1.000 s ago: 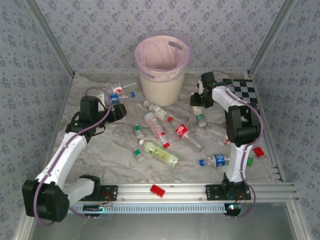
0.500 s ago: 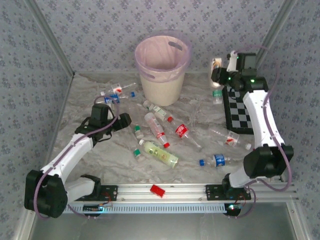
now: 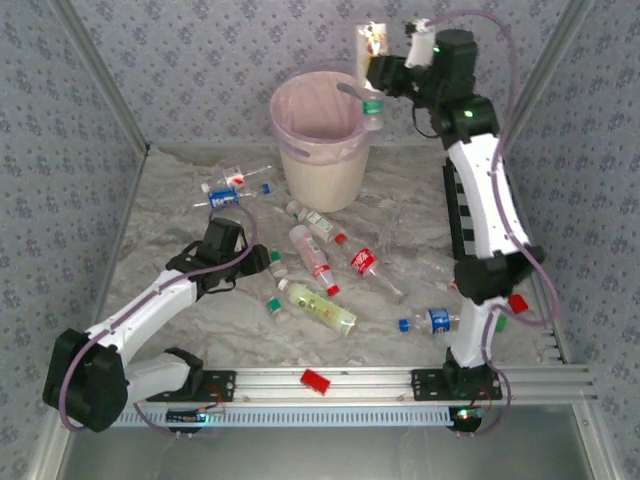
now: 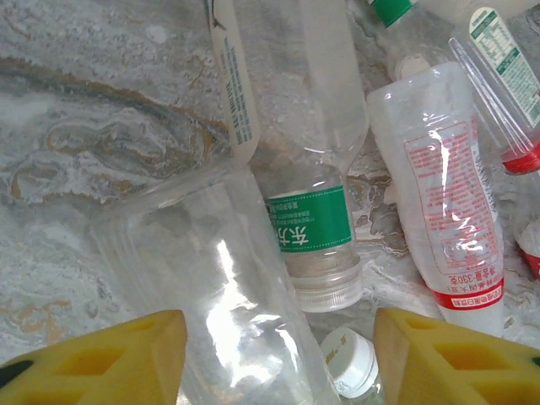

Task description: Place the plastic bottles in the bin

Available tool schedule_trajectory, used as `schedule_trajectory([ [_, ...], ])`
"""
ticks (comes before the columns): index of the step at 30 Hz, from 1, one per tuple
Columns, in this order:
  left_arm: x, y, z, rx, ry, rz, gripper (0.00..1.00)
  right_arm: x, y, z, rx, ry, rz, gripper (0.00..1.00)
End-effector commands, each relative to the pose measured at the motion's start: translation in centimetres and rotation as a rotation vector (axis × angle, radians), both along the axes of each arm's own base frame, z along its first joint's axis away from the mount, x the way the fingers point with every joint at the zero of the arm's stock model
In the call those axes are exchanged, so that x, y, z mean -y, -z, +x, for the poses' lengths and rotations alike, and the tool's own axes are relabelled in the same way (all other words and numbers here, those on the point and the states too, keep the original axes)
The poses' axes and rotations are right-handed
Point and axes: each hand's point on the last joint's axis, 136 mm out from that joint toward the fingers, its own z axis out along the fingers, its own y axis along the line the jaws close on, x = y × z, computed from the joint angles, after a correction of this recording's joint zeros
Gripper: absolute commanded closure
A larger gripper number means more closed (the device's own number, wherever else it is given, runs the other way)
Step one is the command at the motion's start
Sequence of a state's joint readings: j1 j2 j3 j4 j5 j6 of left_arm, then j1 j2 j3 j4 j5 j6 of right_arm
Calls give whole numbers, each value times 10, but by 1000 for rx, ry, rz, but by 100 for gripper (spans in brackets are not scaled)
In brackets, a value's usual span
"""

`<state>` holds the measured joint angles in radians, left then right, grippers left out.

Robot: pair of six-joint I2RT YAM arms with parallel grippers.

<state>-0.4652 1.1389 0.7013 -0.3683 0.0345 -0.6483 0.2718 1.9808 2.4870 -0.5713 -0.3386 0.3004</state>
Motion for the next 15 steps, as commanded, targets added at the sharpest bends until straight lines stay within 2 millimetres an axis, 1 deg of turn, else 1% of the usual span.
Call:
schedule_trajectory([
  [1,-1,-2,-2,13,-11,-4,43,-26,15,15,-50,-49,21,70],
  [3,0,-2,-2,11,-7,-8,45,-37,33,30,-87,-66,47,70],
  [4,0,-2,-3,10,-6,-4,45,-41,45,39,-111,-71,56,70],
  [7,-3,-3,-4,13,-15,10,46,-54,79,54,-162,-80,44,70],
  [10,-7,-2,-6,6,-21,30,46,-70,104,57,-182,-103,-6,70],
  [12,-9,-1,-7,1,-26,37,46,-75,120,59,-204,-105,-38,70],
  [15,-12,2,-7,-6,-35,50,46,-82,150,62,-253,-97,-92,70],
])
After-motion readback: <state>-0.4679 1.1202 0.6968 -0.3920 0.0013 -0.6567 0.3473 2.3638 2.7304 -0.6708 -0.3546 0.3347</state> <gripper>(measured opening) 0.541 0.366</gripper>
